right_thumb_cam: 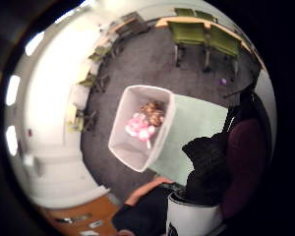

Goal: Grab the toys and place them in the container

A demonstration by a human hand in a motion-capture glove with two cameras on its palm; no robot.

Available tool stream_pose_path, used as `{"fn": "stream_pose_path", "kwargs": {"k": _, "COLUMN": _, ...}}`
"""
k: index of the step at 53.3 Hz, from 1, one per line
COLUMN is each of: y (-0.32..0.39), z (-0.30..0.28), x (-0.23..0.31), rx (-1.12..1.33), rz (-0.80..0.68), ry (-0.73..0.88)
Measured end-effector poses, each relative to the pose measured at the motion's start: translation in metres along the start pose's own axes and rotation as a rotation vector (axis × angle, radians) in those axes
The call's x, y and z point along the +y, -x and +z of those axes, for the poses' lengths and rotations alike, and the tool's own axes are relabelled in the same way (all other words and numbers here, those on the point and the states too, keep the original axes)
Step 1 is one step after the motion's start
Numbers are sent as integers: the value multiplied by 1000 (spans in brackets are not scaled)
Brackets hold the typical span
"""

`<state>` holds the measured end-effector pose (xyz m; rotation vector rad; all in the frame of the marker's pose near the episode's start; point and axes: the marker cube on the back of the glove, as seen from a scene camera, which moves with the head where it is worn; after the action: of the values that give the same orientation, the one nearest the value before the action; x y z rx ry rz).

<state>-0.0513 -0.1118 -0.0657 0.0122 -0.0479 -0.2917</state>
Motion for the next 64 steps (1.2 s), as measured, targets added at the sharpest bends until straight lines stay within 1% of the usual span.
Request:
{"fn": "stream_pose_path", "kwargs": {"k": 2, "y": 28, "z": 1, "x": -9, "rx": -9, "rz": -42, "ry": 4}}
{"fn": "stream_pose_path", "kwargs": {"k": 6, "y": 69, "z": 6, "x": -19, "rx": -25, "rz": -177, "ry": 5}}
{"fn": "stream_pose_path", "kwargs": {"k": 10, "y": 120, "z": 14, "x": -31, "rx": -57, "rz": -148, "ry": 7}}
{"fn": "stream_pose_path", "kwargs": {"k": 13, "y": 163, "z": 17, "x": -35, "rx": -114, "rz": -174, "ry": 3}}
{"fn": "stream_pose_path", "kwargs": {"k": 19, "y": 203, "z": 35, "x": -40, "rx": -36, "rz": -231, "ry": 9}}
{"fn": "stream_pose_path", "kwargs": {"k": 21, "y": 197, "z": 40, "x": -45, "rx": -27, "rz": -210, "ry": 13}}
{"fn": "stream_pose_path", "kwargs": {"k": 26, "y": 147, "z": 50, "x": -58, "rx": -38, "rz": -168, "ry": 23}}
{"fn": "stream_pose_path", "kwargs": {"k": 30, "y": 144, "z": 58, "x": -60, "rx": -44, "rz": -100, "ry": 33}}
{"fn": "stream_pose_path", "kwargs": {"k": 32, "y": 146, "z": 61, "x": -58, "rx": -57, "rz": -113, "ry": 46}}
{"fn": "stream_pose_path", "kwargs": {"k": 35, "y": 158, "z": 67, "x": -53, "rx": -48, "rz": -129, "ry": 86}}
{"fn": "stream_pose_path", "kwargs": {"k": 39, "y": 183, "z": 70, "x": -50, "rx": -16, "rz": -49, "ry": 128}}
{"fn": "stream_pose_path", "kwargs": {"k": 42, "y": 211, "z": 65, "x": -40, "rx": -69, "rz": -109, "ry": 139}}
{"fn": "stream_pose_path", "kwargs": {"k": 44, "y": 229, "z": 65, "x": -34, "rx": -41, "rz": -126, "ry": 142}}
{"fn": "stream_pose_path", "kwargs": {"k": 45, "y": 227, "z": 66, "x": -32, "rx": 0, "rz": -115, "ry": 142}}
{"fn": "stream_pose_path", "kwargs": {"k": 47, "y": 213, "z": 68, "x": -31, "rx": 80, "rz": -73, "ry": 140}}
{"fn": "stream_pose_path", "kwargs": {"k": 49, "y": 201, "z": 67, "x": -27, "rx": 106, "rz": -77, "ry": 138}}
{"fn": "stream_pose_path", "kwargs": {"k": 52, "y": 182, "z": 60, "x": -12, "rx": 53, "rz": -175, "ry": 128}}
{"fn": "stream_pose_path", "kwargs": {"k": 56, "y": 144, "z": 57, "x": 5, "rx": 99, "rz": -158, "ry": 91}}
{"fn": "stream_pose_path", "kwargs": {"k": 59, "y": 127, "z": 52, "x": 25, "rx": 46, "rz": -183, "ry": 75}}
{"fn": "stream_pose_path", "kwargs": {"k": 62, "y": 101, "z": 52, "x": 47, "rx": 45, "rz": -141, "ry": 50}}
{"fn": "stream_pose_path", "kwargs": {"k": 64, "y": 81, "z": 52, "x": 66, "rx": 50, "rz": -151, "ry": 31}}
